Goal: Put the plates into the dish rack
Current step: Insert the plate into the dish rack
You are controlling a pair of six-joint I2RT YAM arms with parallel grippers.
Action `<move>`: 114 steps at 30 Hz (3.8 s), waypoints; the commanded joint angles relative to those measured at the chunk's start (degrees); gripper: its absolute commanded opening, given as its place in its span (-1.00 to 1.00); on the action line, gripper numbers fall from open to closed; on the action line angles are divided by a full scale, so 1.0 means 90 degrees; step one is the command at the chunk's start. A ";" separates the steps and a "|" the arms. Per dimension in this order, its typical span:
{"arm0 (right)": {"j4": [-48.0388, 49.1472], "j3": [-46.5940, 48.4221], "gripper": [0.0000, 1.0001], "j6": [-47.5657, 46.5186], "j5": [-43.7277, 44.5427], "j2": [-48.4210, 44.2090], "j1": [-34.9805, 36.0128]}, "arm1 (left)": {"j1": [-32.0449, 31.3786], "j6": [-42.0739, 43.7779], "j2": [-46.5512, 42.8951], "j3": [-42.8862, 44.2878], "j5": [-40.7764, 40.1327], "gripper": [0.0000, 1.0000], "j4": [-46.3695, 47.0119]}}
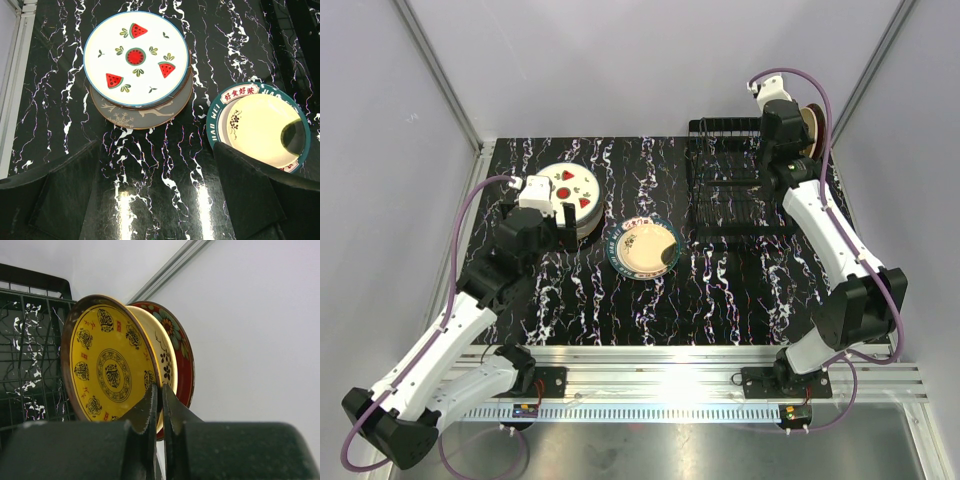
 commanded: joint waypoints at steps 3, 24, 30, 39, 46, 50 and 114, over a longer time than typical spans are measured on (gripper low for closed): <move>0.0140 0.0333 -1.00 0.0021 0.0247 -0.0190 -0.0081 | -0.0031 -0.0025 0.0028 0.0130 0.0041 0.98 0.0252; -0.0123 0.0070 -1.00 0.0334 0.0335 -0.0356 -0.0032 | -0.0031 -0.0034 0.0067 0.0130 0.0060 0.98 0.0242; -0.0299 0.0050 -1.00 0.0422 0.0393 -0.0337 0.0027 | -0.0031 -0.0034 0.0077 0.0140 0.0080 0.98 0.0242; -0.0543 0.0060 -1.00 0.0675 0.0598 -0.0307 0.0046 | -0.0031 -0.0044 0.0067 0.0149 0.0109 0.98 0.0242; -0.0758 0.0362 -1.00 0.0734 0.0891 -0.0229 0.0115 | -0.0041 -0.0044 0.0047 0.0140 0.0119 0.98 0.0242; -0.0807 0.0480 -1.00 0.0627 0.1106 -0.0132 0.0154 | -0.0041 -0.0044 0.0028 0.0149 0.0129 0.98 0.0251; -0.1530 0.1319 -0.44 0.1095 0.1077 0.0455 0.0261 | -0.0100 -0.0034 -0.0001 0.0140 0.0119 0.98 0.0252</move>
